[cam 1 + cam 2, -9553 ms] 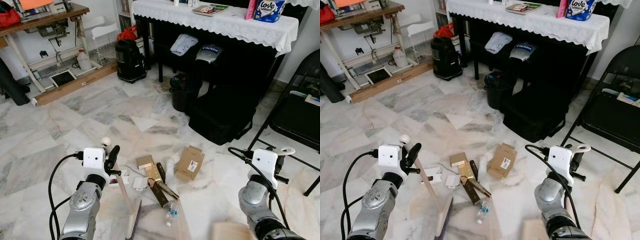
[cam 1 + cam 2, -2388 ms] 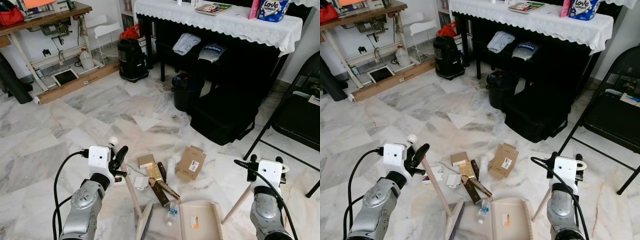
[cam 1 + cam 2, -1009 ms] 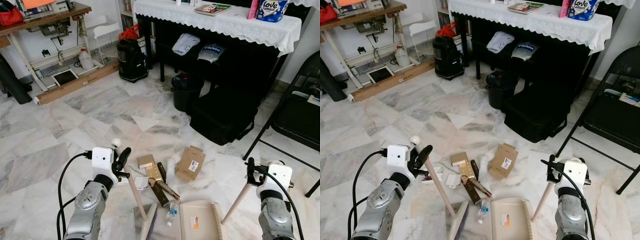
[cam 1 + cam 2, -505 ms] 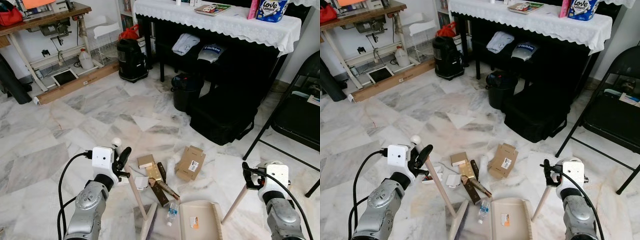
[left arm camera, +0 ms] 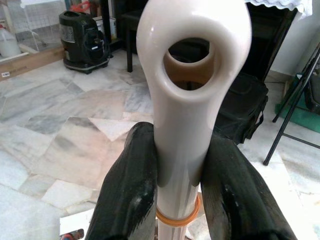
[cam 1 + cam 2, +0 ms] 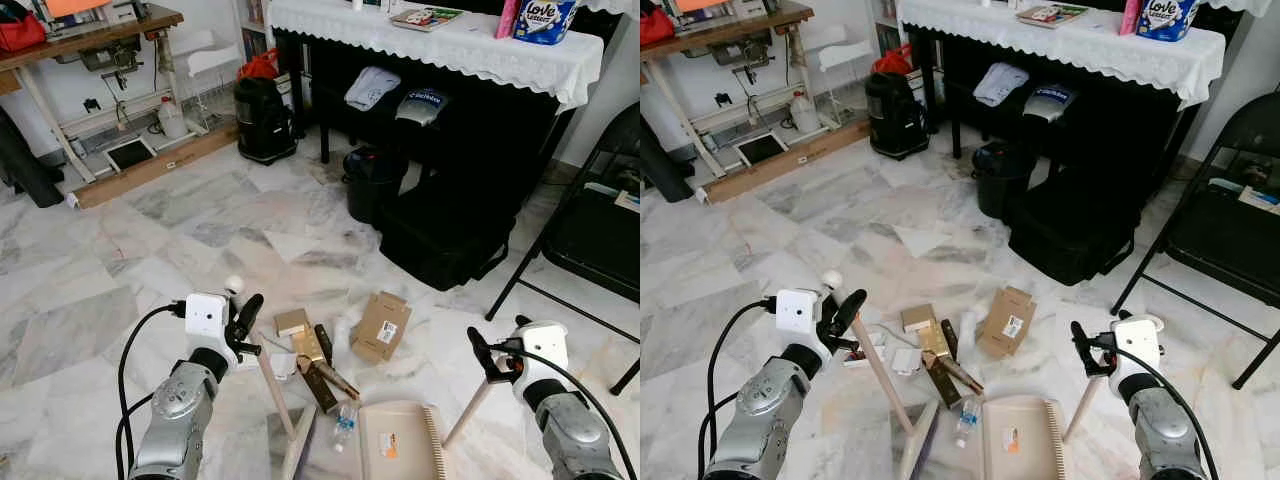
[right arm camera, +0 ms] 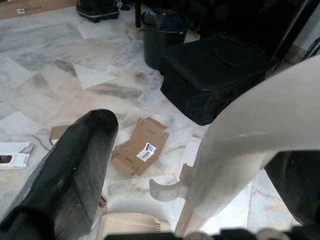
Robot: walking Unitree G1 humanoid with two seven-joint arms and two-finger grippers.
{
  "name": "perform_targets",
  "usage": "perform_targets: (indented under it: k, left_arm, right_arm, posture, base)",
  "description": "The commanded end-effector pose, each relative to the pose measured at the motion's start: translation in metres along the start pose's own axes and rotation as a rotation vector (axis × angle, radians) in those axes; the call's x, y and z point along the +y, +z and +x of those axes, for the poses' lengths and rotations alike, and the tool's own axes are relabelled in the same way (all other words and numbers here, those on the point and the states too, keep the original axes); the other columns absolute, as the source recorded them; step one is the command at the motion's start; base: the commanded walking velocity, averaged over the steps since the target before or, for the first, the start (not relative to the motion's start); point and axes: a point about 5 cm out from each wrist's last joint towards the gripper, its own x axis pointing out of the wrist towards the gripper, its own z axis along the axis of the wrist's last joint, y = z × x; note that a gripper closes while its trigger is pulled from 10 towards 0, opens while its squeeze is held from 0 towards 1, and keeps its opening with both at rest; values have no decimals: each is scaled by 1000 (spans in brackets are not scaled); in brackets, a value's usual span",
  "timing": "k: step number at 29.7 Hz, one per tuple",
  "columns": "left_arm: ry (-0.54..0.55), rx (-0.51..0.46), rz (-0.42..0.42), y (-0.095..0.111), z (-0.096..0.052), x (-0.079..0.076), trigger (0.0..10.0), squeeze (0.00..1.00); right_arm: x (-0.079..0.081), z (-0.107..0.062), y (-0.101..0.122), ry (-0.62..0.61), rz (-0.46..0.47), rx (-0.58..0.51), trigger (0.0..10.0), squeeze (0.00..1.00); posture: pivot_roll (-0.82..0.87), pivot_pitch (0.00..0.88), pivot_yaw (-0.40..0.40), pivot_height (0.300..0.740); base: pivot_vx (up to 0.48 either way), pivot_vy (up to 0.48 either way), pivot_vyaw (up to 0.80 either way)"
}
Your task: Sweep floor
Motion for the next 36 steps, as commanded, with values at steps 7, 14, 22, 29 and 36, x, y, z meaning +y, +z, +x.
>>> perform_targets:
  k: [7,14,22,29,36]
  left_arm:
    - [0,-33,16,6,2,2,10000,0]
    - [1,-32,15,5,1,2,10000,0]
    - [1,-33,15,5,1,2,10000,0]
    - [5,-35,17,6,2,3,10000,0]
    - [8,-34,20,6,1,4,10000,0]
  right_arm:
    - [-6,-5,-2,2,-4,11,10000,0]
    - [-10,-5,0,-13,-27,7,10000,0]
    - [-15,-2,5,-63,-52,-3,10000,0]
    - [-6,4,7,-47,-46,-3,10000,0]
    - [-5,7,6,-68,-40,15,9765,0]
  posture:
    - [74,0,34,740]
    - [76,0,34,740]
    - [76,0,34,740]
    - [82,0,34,740]
    - [87,0,35,740]
  base:
    - [0,0,0]
    - [0,0,0]
    - [0,0,0]
    - [0,0,0]
    - [0,0,0]
